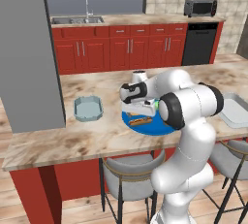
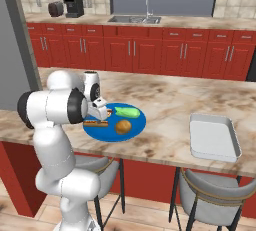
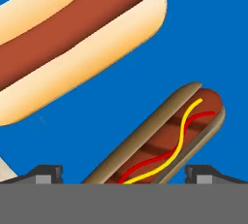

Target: Place one cooked food and one vegetable from the large plate to each tupperware container.

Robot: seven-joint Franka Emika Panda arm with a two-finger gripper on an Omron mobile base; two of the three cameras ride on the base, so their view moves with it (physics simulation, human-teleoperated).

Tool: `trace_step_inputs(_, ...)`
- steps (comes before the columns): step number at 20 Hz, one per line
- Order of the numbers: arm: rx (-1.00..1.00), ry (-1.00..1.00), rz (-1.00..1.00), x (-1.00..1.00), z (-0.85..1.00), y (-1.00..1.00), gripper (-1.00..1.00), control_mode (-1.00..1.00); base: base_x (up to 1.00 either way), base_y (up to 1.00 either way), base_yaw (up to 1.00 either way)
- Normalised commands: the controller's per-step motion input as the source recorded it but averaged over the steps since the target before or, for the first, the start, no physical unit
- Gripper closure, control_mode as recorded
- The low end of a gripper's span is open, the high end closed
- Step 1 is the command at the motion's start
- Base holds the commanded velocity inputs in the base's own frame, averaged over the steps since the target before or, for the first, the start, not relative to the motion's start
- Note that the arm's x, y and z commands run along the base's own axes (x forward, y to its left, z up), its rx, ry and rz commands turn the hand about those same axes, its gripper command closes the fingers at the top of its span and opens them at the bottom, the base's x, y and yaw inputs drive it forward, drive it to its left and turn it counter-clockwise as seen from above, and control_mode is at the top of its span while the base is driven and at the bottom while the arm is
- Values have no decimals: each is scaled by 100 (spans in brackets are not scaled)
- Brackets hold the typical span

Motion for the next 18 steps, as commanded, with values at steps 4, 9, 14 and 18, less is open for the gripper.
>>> trace_step_inputs(4, -1, 0, -12, -3, 0, 0, -100, -100, 0, 0, 0)
trace_step_inputs(9, 0, 0, -7, 0, -1, 0, -100, -100, 0, 0, 0)
trace_step_inputs(14, 0, 0, -6, 0, -16, 0, -100, -100, 0, 0, 0)
trace_step_inputs(18, 0, 0, -4, 0, -23, 0, -100, -100, 0, 0, 0)
